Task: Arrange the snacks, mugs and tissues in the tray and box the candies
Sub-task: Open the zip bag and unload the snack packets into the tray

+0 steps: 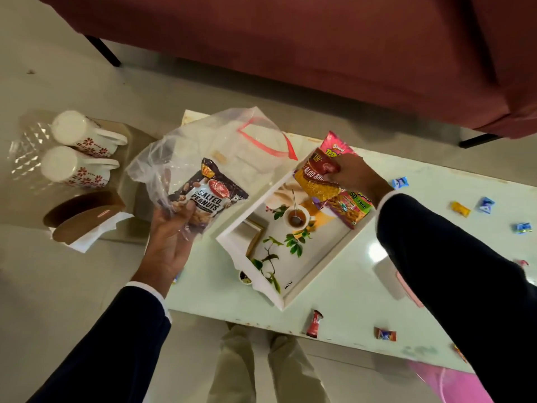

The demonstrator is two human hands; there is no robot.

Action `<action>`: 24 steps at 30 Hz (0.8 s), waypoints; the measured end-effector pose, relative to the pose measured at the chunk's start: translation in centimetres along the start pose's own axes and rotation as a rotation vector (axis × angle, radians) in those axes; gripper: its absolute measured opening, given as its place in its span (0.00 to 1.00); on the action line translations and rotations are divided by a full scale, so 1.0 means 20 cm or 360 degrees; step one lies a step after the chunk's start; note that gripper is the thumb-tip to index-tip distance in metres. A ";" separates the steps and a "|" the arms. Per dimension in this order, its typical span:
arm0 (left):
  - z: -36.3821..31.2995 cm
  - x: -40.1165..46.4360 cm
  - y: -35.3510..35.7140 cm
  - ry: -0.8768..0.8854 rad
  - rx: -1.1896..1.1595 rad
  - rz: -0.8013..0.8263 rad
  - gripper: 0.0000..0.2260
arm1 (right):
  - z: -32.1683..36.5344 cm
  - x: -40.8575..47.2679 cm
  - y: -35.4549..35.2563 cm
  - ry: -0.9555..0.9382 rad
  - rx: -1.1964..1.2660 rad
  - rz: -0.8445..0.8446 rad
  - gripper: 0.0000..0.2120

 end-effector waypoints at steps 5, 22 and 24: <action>-0.02 0.01 0.00 0.0049 -0.0038 0.0070 0.34 | 0.01 0.11 0.11 0.0025 -0.0121 -0.0006 0.18; 0.02 0.00 0.05 -0.0001 0.0105 0.0320 0.33 | 0.26 -0.20 -0.06 -0.0202 0.0723 -0.0570 0.10; 0.03 0.00 0.09 -0.0064 0.0118 0.0415 0.33 | 0.35 -0.27 -0.10 -0.0373 0.0840 -0.0367 0.11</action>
Point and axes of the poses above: each hand's wrist, its own x-axis towards the middle knuckle, its own y-axis out of the palm, z = x × y, the point moved 4 cm from there along x, towards the middle knuckle, and after that the axes turned 11 degrees about -y, right-handed, at the moved point
